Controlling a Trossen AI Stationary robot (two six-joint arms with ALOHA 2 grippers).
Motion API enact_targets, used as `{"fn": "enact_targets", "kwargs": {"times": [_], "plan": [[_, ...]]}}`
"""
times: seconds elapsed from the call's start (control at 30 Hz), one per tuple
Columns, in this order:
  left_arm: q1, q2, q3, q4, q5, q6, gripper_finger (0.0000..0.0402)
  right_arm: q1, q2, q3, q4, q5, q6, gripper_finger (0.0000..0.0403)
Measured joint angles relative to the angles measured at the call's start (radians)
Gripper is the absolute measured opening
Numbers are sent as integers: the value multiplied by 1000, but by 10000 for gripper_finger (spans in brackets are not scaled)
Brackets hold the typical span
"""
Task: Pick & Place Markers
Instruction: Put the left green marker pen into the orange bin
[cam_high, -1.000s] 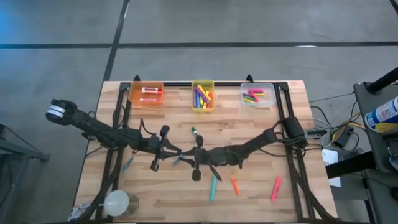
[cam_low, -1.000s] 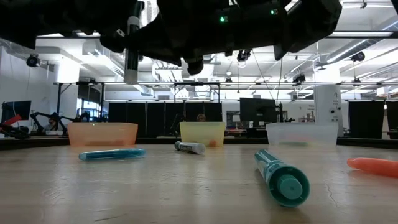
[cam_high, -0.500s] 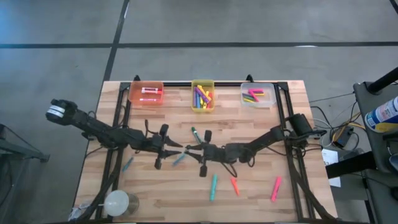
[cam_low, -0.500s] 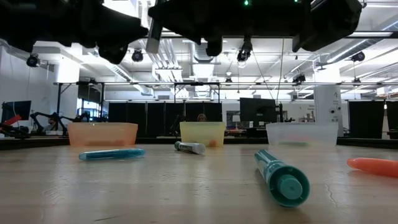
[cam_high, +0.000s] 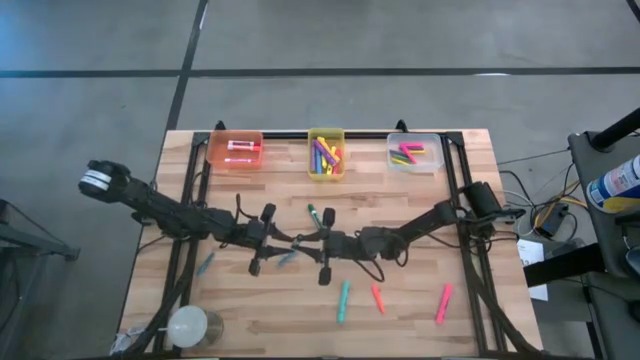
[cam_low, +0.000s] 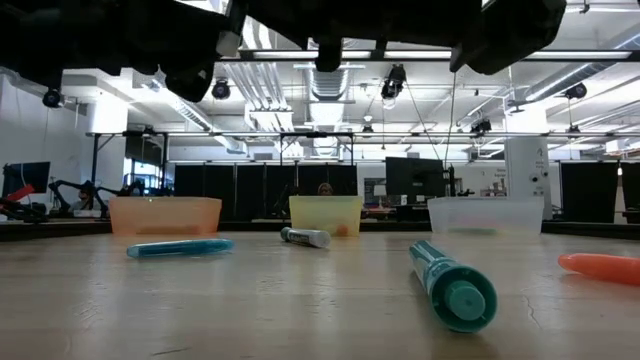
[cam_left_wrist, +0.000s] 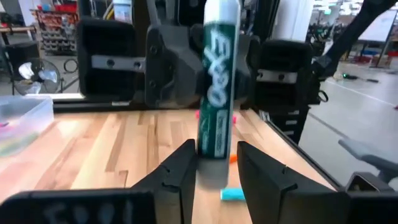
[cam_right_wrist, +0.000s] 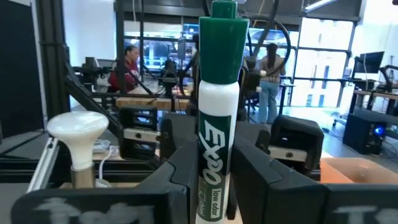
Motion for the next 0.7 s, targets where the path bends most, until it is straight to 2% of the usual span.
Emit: {"fn": "enact_targets", "kwargs": {"times": [0.27, 0.43, 0.57, 0.7], "plan": [[1, 24, 23, 8, 13, 36, 107, -1, 1, 8, -17, -3, -3, 67], [0, 50, 80, -83, 7, 63, 66, 0, 2, 8, -22, -13, -11, 75], [2, 19, 127, -226, -85, 109, 58, 0, -6, -3, -20, -6, -32, 100], [17, -71, 177, -475, -214, 120, 58, 20, -62, -31, -63, 87, -41, 134]]}}
